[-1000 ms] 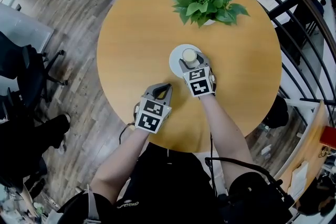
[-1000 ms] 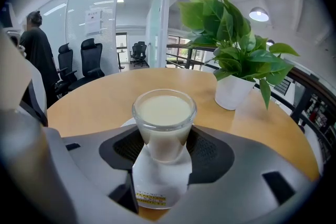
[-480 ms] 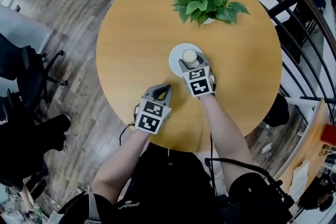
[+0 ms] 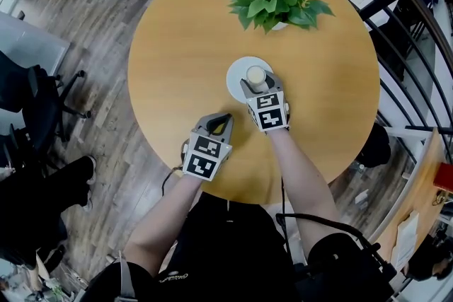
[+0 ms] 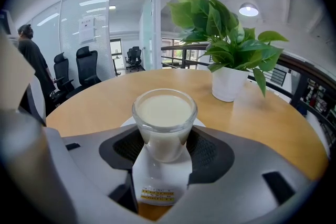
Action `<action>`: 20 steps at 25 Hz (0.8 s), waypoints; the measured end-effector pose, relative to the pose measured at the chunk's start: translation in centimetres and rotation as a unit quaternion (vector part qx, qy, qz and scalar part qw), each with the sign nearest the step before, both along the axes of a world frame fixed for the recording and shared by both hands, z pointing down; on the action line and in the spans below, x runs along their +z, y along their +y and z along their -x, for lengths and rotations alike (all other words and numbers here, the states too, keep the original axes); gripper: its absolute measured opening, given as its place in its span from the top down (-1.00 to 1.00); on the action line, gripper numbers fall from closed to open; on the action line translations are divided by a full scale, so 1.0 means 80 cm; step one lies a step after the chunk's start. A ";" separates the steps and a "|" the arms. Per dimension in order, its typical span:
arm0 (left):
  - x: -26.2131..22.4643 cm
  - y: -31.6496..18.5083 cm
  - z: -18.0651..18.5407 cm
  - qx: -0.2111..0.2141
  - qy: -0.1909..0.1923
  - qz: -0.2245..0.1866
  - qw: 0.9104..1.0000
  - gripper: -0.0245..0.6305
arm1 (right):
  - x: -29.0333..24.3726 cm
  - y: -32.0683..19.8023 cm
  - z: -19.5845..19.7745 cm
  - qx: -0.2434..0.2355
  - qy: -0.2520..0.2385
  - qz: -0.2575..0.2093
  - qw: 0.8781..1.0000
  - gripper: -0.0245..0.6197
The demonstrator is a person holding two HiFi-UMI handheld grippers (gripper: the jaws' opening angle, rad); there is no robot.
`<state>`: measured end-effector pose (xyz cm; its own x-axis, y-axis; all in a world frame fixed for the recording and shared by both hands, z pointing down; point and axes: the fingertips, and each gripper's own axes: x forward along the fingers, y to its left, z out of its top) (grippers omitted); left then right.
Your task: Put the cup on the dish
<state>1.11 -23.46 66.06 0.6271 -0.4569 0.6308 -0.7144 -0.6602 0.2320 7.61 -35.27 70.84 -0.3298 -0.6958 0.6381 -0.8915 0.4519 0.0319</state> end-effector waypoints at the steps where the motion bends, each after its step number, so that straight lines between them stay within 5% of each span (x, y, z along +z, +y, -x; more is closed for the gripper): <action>1: 0.000 0.000 0.000 0.000 0.000 0.000 1.000 0.93 | 0.000 0.000 0.000 0.002 -0.001 -0.001 1.000 0.14; 20: 0.000 -0.001 0.001 0.000 -0.003 -0.001 1.000 0.93 | 0.000 0.003 0.000 0.003 0.002 -0.006 1.000 0.14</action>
